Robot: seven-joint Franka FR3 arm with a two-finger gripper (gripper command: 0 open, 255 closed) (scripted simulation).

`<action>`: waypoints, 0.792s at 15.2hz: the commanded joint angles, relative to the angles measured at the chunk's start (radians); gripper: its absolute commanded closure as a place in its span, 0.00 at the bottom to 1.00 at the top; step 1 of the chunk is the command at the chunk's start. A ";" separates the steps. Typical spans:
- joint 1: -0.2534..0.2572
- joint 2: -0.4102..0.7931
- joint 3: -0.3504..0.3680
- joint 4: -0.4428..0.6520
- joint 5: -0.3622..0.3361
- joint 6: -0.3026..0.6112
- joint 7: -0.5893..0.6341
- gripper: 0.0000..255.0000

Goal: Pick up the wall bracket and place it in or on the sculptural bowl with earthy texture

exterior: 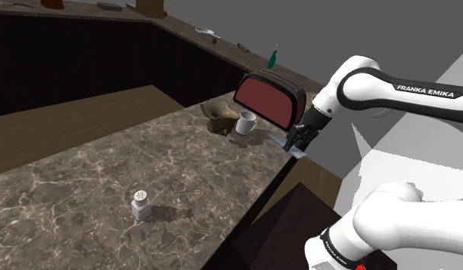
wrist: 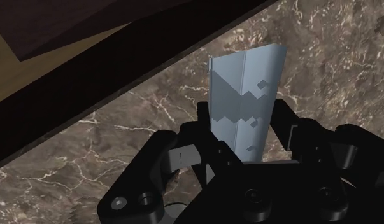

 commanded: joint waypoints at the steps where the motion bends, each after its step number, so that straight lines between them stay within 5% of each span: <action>1: 0.000 0.000 0.000 0.029 -0.002 -0.029 0.007 1.00; 5: 0.000 -0.006 0.001 0.066 -0.005 -0.071 0.018 1.00; 12: 0.048 0.314 0.021 0.277 0.038 0.045 0.025 1.00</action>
